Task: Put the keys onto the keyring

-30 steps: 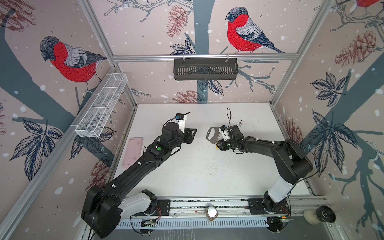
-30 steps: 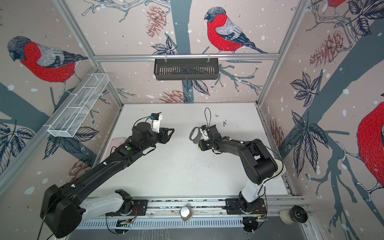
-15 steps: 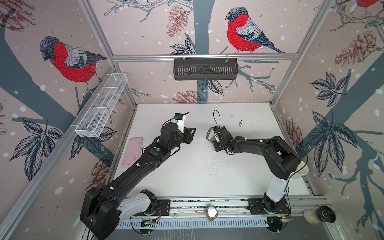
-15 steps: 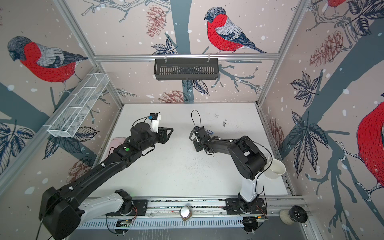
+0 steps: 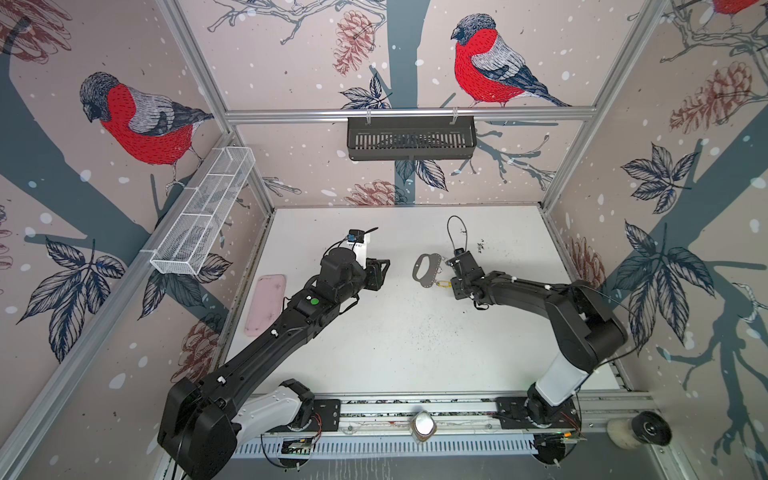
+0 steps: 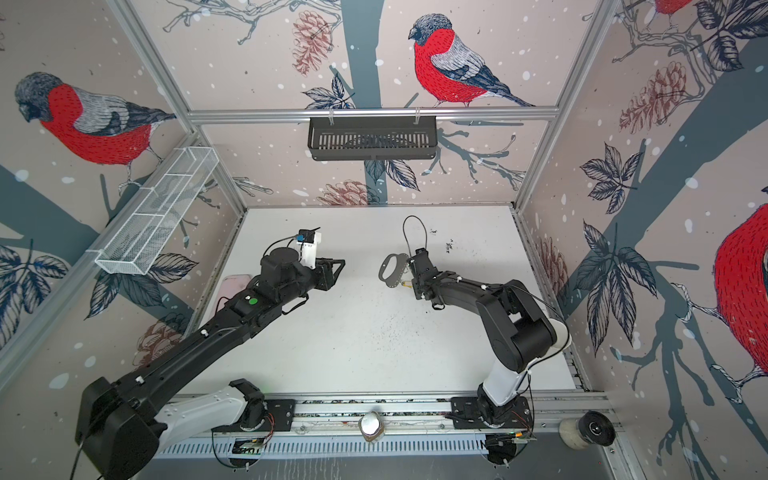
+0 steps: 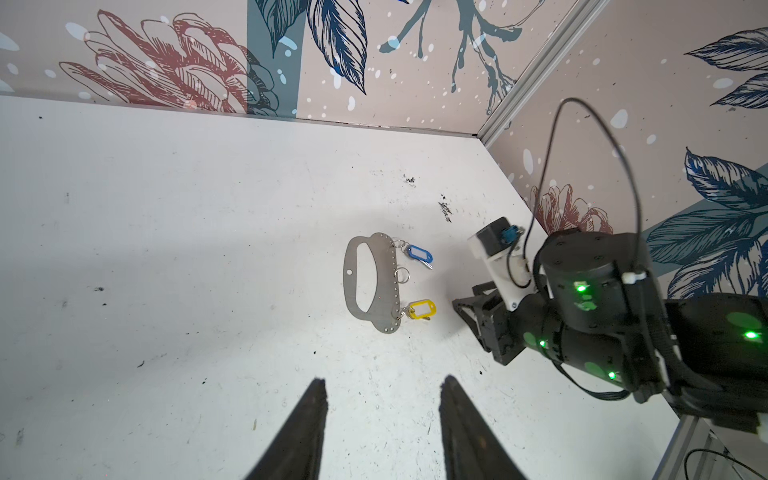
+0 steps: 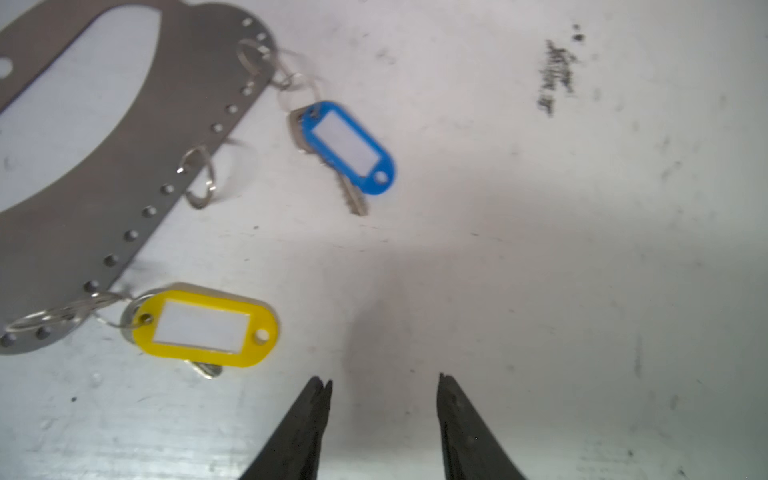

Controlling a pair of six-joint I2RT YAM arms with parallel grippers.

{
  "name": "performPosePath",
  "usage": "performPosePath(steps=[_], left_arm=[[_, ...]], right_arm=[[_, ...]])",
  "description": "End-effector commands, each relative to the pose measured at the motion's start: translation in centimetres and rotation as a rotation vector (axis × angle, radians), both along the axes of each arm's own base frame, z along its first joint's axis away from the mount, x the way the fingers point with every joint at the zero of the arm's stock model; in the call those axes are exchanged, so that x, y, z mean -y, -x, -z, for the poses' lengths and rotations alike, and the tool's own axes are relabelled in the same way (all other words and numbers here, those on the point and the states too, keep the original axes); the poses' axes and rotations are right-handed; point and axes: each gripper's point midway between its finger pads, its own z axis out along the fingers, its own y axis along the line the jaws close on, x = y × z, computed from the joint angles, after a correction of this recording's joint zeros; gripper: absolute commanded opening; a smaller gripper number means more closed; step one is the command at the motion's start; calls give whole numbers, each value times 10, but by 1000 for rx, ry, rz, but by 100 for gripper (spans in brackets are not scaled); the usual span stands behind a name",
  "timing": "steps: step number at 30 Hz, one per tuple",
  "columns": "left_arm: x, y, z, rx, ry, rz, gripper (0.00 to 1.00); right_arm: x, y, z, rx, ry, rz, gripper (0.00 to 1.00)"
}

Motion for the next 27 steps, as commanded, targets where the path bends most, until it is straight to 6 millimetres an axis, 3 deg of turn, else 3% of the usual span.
performPosePath(steps=[1, 6, 14, 27], left_arm=[[-1, -1, -6, 26, -5, -3, 46], [-1, -1, -6, 26, 2, -7, 46], [-4, 1, -4, 18, -4, -11, 46], [-12, 6, -6, 25, -12, -34, 46]], right_arm=[[-6, 3, -12, 10, -106, -23, 47], [-21, 7, -17, -14, -183, -97, 47], [-36, 8, 8, -84, -203, -152, 45], [-28, -12, 31, -90, -114, -100, 44]])
